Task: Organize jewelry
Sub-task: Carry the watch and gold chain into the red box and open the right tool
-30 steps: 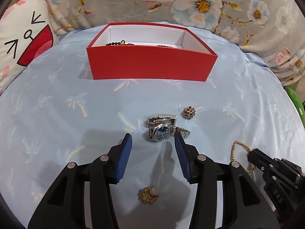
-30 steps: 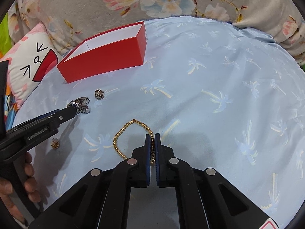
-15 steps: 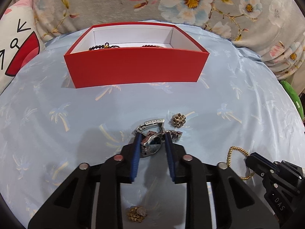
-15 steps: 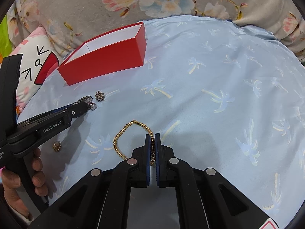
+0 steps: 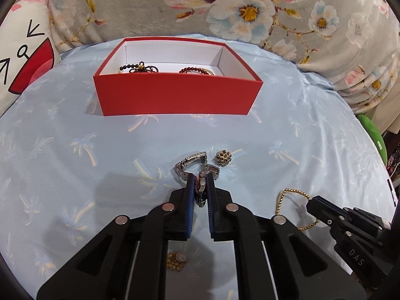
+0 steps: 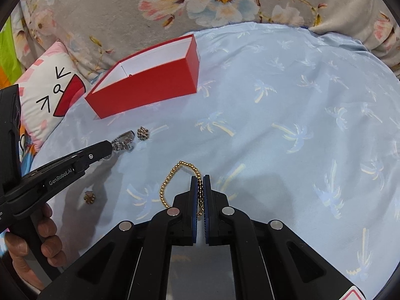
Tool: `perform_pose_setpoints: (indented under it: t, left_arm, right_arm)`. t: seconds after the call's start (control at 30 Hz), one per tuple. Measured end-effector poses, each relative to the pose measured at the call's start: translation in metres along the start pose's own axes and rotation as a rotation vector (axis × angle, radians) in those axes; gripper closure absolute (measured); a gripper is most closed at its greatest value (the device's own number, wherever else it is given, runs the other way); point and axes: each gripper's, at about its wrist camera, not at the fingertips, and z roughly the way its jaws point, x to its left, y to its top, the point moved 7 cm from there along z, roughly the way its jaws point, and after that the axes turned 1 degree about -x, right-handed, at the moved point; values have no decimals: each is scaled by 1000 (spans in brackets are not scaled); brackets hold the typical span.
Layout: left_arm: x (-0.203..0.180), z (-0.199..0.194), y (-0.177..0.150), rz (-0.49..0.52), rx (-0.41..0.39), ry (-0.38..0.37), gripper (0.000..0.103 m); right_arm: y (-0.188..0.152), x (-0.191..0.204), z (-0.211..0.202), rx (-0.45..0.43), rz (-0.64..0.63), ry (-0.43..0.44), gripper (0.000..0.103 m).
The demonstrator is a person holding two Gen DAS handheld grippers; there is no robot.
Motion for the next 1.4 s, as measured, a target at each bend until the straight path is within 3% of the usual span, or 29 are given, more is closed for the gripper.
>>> perform_pose_setpoints:
  t: [0.43,0.8,1.13,1.4]
  left_arm:
    - [4,-46,18,-29,-31,-24,94]
    - [11,-69,59,-3,-73,-19,94]
    - [10,-67,128,34,-145,1,94]
    - [25,-31,177,11,-178,27,94]
  right_arm:
    - [38,30,-39,-95,-70,30,99]
    - [83,49,-44,-145,-123,50,99]
    - [148,74,-19,-172,-159,89,99]
    - [187,82,30,-136,-123,130,99]
